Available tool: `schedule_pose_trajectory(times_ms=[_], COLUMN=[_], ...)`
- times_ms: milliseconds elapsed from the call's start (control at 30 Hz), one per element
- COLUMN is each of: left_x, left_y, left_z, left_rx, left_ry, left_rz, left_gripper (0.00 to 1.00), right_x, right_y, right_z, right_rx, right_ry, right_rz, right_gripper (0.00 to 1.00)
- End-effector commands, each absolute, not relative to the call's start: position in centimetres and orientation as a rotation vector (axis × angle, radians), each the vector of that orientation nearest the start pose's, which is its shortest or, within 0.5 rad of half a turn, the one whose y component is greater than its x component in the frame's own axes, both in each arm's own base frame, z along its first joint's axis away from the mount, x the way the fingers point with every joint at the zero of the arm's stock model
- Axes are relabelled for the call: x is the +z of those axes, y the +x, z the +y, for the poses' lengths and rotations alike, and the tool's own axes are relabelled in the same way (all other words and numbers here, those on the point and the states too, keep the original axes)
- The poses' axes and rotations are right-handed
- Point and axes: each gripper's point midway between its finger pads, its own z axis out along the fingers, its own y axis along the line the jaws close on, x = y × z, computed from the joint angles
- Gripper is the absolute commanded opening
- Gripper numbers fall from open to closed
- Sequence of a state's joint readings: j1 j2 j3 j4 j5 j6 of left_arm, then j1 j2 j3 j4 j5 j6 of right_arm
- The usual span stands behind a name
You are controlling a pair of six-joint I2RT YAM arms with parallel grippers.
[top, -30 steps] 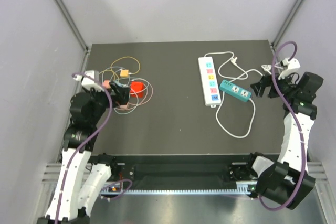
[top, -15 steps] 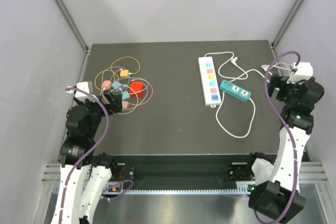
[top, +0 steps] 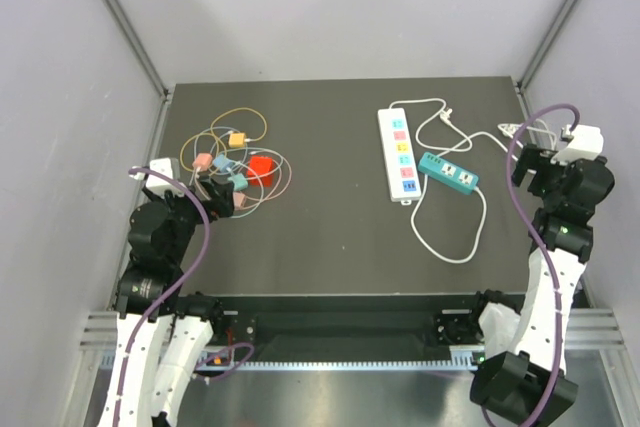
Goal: Pull the plug off the socket
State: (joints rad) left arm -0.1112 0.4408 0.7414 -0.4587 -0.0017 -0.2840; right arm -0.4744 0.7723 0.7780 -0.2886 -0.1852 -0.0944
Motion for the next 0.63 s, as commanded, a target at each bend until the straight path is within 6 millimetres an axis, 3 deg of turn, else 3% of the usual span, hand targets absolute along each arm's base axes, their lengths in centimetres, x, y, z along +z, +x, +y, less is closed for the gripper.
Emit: schedule_pose_trajectory(times_ms=[0, 600], left_x=[28.00, 27.87], left_y=[23.60, 23.84], left_z=[-3.58, -3.59], left_rx=[-0.275, -0.272], left_ry=[-0.141, -0.137], left_rz=[1.709, 1.711], left_gripper=[0.99, 0.99], right_x=[26.65, 26.47], right_y=[28.22, 27.81], right_z=[-11.93, -12.45], right_rx=[-0.257, -0.312], right_ry=[0.241, 0.227], right_rz=[1.772, 1.763], right_gripper=[1.00, 1.00])
